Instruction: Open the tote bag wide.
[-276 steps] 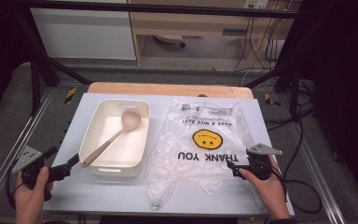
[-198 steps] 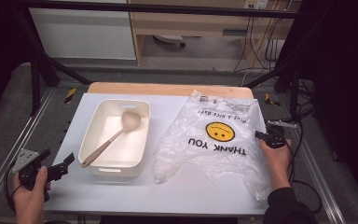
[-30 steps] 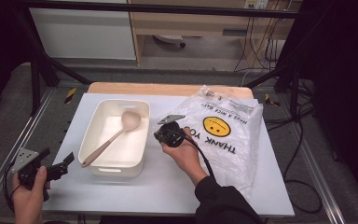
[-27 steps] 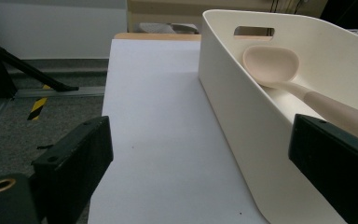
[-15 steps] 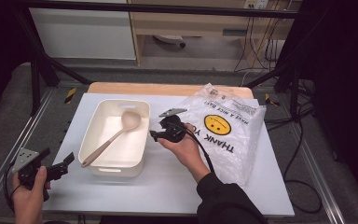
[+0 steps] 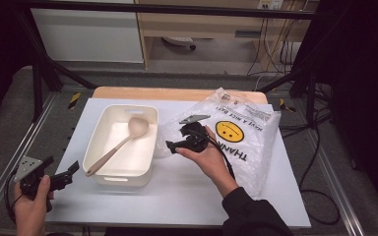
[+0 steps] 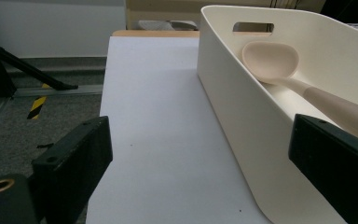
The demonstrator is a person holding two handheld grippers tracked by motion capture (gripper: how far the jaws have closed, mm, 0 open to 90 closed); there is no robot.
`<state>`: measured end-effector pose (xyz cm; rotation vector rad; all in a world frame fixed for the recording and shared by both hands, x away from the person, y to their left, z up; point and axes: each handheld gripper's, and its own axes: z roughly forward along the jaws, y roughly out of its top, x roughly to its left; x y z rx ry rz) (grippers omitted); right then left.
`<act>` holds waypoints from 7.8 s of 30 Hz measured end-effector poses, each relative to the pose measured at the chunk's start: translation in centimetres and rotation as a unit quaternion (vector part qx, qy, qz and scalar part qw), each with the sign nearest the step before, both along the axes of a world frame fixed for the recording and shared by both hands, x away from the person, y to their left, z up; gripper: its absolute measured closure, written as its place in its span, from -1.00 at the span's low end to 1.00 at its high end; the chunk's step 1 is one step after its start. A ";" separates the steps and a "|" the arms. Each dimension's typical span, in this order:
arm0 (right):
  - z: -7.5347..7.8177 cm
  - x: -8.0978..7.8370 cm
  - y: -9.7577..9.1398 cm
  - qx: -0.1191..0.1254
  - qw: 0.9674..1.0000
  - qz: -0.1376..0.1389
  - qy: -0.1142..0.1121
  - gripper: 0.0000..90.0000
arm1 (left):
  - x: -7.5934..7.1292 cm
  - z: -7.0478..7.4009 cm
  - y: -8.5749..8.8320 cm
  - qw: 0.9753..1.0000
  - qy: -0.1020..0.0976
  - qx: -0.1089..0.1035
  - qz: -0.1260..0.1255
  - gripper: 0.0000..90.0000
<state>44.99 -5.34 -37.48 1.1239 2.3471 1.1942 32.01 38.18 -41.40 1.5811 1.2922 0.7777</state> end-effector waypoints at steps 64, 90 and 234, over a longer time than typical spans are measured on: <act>-7.9 -0.9 -11.3 -0.069 0.996 -0.039 0.038 -0.89 | 0.1 -0.2 -0.3 1.000 0.008 0.006 -0.006 -0.87; -7.8 -0.4 -12.2 -0.070 0.996 -0.059 0.015 0.21 | 0.1 -0.2 -0.3 1.000 0.011 0.006 -0.006 -0.87; -1.9 -2.8 -12.8 0.029 0.996 -0.083 0.019 1.00 | 8.2 -3.8 -35.6 0.948 0.078 0.067 -0.300 0.96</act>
